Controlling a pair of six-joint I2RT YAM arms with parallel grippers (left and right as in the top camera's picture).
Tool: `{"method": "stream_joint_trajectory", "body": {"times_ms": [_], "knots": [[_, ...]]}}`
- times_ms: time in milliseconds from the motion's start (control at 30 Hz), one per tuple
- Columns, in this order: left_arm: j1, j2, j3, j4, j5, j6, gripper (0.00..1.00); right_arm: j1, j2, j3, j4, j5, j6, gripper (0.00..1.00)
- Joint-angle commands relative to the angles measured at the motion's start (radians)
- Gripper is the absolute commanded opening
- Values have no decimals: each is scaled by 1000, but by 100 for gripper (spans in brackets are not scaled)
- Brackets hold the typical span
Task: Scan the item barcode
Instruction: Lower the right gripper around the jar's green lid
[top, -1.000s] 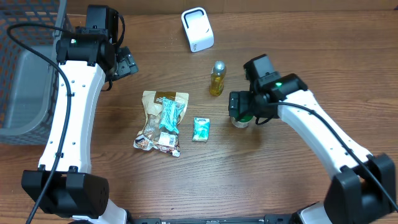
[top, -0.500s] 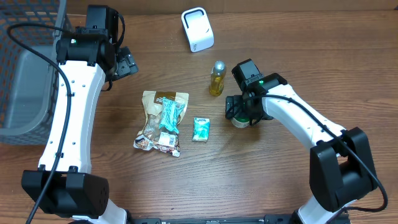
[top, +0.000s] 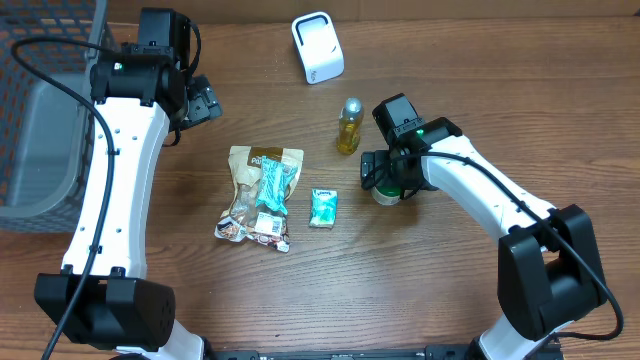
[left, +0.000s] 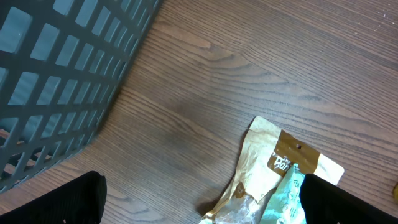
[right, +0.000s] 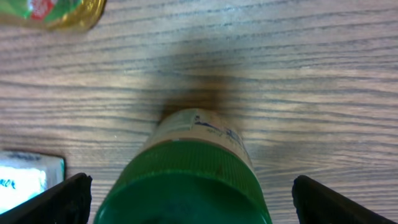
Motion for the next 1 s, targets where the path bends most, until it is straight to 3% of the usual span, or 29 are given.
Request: {"method": "stream_joint_trajectory", "body": {"times_ms": [0, 233, 533, 967], "knots": [[-2, -14, 19, 1, -14, 19, 100, 1, -1, 13, 15, 8, 2, 100], [-2, -14, 19, 1, -14, 19, 99, 1, -1, 13, 27, 9, 2, 99], [-2, -14, 19, 1, -14, 19, 100, 1, -1, -25, 45, 9, 2, 79], [-2, -14, 19, 1, -14, 19, 99, 1, -1, -25, 43, 5, 2, 68]]}}
